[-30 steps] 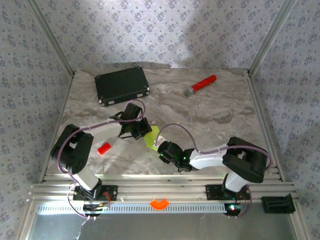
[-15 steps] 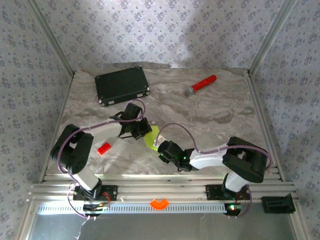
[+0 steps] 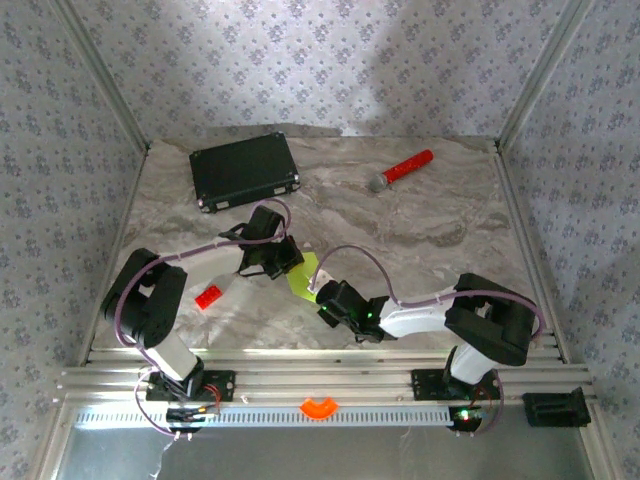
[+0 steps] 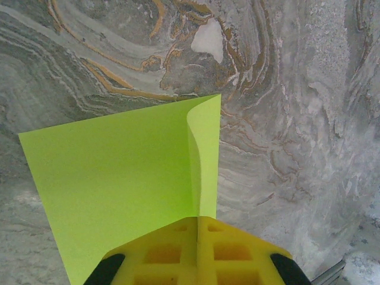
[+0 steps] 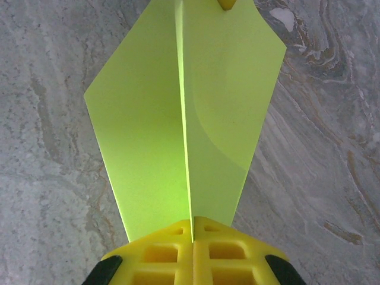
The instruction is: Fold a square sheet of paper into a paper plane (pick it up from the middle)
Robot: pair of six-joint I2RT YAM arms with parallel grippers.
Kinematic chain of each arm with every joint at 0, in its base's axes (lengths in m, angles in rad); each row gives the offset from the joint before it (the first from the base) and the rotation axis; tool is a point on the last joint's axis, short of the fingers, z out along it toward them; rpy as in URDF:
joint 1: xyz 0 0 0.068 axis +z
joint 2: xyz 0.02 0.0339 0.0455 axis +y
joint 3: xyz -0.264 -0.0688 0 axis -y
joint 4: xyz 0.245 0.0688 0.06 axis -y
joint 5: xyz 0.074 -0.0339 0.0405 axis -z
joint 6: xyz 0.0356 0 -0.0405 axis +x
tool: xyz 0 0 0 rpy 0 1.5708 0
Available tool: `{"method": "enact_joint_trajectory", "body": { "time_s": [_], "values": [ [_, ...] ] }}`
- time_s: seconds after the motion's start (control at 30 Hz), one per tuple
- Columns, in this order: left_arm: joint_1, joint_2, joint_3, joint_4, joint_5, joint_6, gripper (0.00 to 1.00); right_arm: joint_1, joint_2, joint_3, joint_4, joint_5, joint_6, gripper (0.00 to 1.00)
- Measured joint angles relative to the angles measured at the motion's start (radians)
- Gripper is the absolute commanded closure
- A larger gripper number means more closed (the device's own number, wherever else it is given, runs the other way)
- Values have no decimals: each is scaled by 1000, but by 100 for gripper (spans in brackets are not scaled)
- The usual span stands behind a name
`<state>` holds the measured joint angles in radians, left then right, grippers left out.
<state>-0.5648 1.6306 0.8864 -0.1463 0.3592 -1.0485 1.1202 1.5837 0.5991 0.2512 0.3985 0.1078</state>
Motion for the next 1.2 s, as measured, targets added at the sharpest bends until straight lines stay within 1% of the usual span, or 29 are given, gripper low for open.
{"method": "enact_joint_trajectory", "body": {
  "time_s": [0.07, 0.13, 0.17, 0.2, 0.27, 0.33, 0.4, 0.47, 0.67, 0.8, 0.93, 1.03, 1.1, 1.2],
  "values": [
    [0, 0, 0, 0, 0, 0, 95, -7, 0, 0, 0, -12, 9, 100],
    [0, 0, 0, 0, -1, 0, 92, -15, 0, 0, 0, -28, 22, 100],
    [0, 0, 0, 0, -1, 0, 87, -19, 0, 0, 0, -37, 31, 100],
    [0, 0, 0, 0, -1, 0, 80, -25, 0, 0, 0, -48, 39, 100],
    [0, 0, 0, -1, -3, 1, 62, -39, 0, 0, 0, -76, 62, 100],
    [2, -3, 0, -9, -11, 2, 47, -58, 0, 0, 0, -115, 89, 100],
    [5, -17, -2, -22, -21, 6, 40, -83, 0, -1, 4, -163, 116, 100],
    [13, -45, -4, -39, -43, 10, 38, -117, 0, -7, 25, -224, 148, 100],
    [37, -144, -25, -62, -91, 12, 38, -210, 0, -34, 96, -374, 240, 100],
    [37, -159, -36, -64, -98, 11, 43, -235, 1, -34, 115, -433, 279, 100],
    [37, -159, -61, -53, -90, 15, 60, -257, 16, -34, 130, -484, 319, 100],
    [37, -159, -85, -33, -76, 21, 71, -272, 42, -34, 139, -518, 346, 100],
    [37, -159, -97, -23, -63, 24, 75, -276, 53, -28, 146, -534, 357, 100],
    [37, -157, -104, 1, -40, 26, 79, -277, 68, -16, 151, -550, 375, 100]
  ]
}}
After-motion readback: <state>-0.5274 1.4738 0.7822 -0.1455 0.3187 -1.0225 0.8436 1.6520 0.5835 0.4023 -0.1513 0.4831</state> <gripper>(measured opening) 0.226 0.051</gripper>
